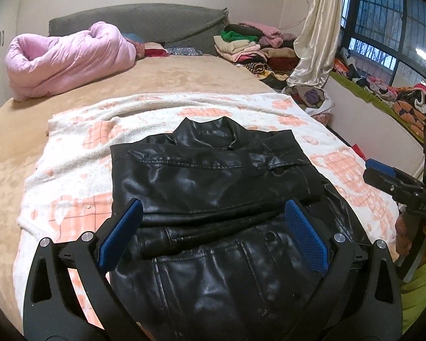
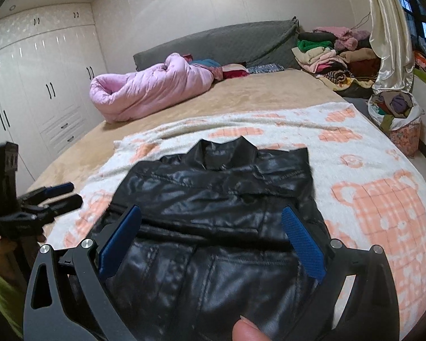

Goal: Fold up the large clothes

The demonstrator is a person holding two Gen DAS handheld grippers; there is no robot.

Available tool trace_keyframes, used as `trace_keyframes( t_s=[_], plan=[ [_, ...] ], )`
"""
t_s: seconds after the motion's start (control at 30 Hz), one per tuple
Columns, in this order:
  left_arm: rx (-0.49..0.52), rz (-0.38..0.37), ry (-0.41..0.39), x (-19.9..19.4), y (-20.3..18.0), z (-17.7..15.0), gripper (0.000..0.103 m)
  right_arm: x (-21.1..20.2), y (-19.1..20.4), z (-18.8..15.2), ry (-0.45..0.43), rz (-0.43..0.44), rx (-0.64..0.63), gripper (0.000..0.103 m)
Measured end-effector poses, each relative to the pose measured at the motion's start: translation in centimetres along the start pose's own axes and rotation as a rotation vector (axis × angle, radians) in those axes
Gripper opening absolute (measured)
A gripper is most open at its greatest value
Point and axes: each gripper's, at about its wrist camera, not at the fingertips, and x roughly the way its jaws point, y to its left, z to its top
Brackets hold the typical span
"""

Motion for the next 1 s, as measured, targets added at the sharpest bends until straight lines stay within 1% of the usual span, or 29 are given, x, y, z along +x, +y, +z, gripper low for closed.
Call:
trace_keyframes(
  t_s=[0.3, 0.67, 1.0],
  plan=[
    [-0.010, 0.011, 0.020, -1.2, -0.6, -1.7, 0.094, -1.6, -1.9, -3.2, 0.064, -0.023, 0.055, 0.099],
    [-0.033, 0.059, 0.053, -2.1, 0.3, -3.4, 0.094, -2.8, -2.8, -5.9, 0.139, -0.057, 0.037, 0.099],
    [-0.052, 0.104, 0.093, -2.5, 1.6, -5.1, 0.094, -3.3, -3.7, -7.8, 0.200, -0.059, 0.037, 0.099]
  ],
)
